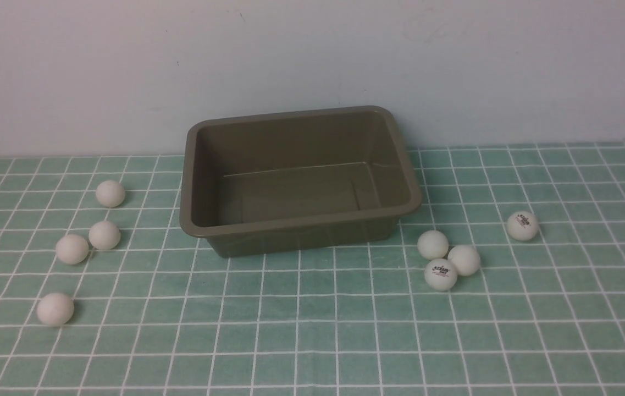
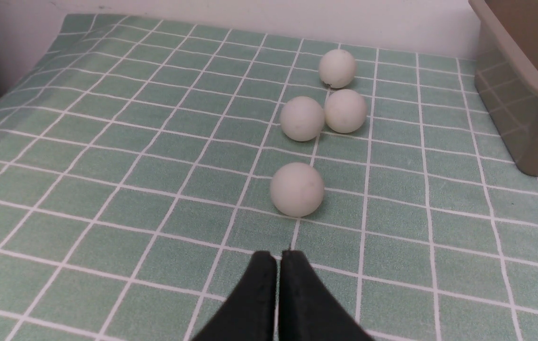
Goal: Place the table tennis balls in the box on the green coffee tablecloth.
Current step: 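Reach for and grasp a ping pong ball on the table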
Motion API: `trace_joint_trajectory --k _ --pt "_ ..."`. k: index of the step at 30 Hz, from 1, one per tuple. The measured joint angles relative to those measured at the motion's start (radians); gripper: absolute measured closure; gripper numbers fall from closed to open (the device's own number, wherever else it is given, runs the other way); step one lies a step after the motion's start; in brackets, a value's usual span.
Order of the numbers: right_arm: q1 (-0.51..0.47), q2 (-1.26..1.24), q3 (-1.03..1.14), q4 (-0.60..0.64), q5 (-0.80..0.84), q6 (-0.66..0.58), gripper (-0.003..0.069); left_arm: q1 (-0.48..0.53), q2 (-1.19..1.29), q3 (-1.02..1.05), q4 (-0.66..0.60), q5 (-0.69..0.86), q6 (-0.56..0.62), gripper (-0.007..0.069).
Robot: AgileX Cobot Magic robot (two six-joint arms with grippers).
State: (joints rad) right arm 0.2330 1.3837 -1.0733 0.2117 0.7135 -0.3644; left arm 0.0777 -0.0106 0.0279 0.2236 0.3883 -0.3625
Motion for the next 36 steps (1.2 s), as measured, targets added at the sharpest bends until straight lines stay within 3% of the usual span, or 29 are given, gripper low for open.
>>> trace_joint_trajectory --k 4,8,16,21,26,30,36 --pt "0.005 0.169 -0.113 -0.240 0.067 0.260 0.0668 0.000 0.000 0.000 0.000 0.000 0.000 0.0629" --pt "0.005 0.268 -0.201 -0.364 0.098 0.410 0.0668 0.000 0.000 0.000 0.000 0.000 0.000 0.0629" --pt "0.000 0.384 -0.327 -0.360 0.180 0.428 0.0624 0.000 0.000 0.000 0.000 0.000 0.000 0.0629" --pt "-0.044 0.389 -0.336 -0.305 0.193 0.419 0.0487 0.000 0.000 0.000 0.000 0.000 0.000 0.0629" --pt "-0.091 0.389 -0.336 -0.243 0.219 0.389 0.0259 0.000 0.000 0.000 0.000 0.000 0.000 0.0629" --pt "-0.096 0.424 -0.336 -0.220 0.171 0.364 0.0120 0.000 0.000 0.000 0.000 0.000 0.000 0.0629" --pt "-0.099 0.521 -0.336 -0.231 0.090 0.370 0.0074 0.000 0.000 0.000 0.000 0.000 0.000 0.0629"
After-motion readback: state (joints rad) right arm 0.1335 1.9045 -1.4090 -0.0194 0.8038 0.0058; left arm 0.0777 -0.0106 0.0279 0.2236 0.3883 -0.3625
